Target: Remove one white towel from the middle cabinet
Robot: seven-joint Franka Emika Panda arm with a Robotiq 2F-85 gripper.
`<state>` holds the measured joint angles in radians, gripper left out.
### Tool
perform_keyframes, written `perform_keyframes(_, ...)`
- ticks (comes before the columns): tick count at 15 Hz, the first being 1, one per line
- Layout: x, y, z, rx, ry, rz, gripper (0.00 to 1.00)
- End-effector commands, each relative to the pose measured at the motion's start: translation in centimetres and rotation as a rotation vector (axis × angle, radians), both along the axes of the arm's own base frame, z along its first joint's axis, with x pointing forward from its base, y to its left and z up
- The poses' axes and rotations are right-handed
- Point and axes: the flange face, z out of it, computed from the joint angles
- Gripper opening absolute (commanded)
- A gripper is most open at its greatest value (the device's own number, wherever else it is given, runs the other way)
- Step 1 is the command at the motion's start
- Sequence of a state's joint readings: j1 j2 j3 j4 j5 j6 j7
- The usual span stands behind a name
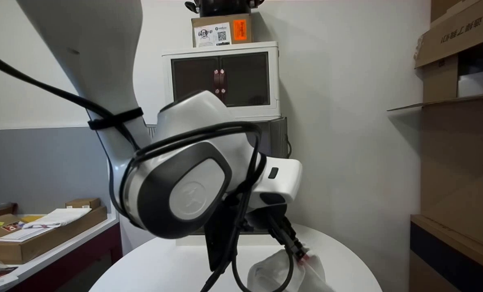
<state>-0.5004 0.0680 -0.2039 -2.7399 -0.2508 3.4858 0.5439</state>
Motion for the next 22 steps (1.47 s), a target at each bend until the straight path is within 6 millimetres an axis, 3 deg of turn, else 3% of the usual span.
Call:
perform_keyframes(1, 2.1, 1.3, -2.1, -0.011, 0.013, 0.027, 0.01)
perform_keyframes(7, 6.4, 6.5, -4.4, 0.044, 0.036, 0.093, 0.01)
perform_keyframes(8, 6.9, 7.5, -4.5, 0.056, 0.045, 0.111, 0.29)
perform_keyframes(10, 7.8, 8.7, -4.7, 0.07, 0.053, 0.131, 0.37)
perform_keyframes(18, 10.3, 12.6, -2.9, 0.145, 0.103, 0.181, 0.97)
perform_keyframes(22, 11.8, 17.8, -1.6, 0.115, 0.193, 0.385, 1.0)
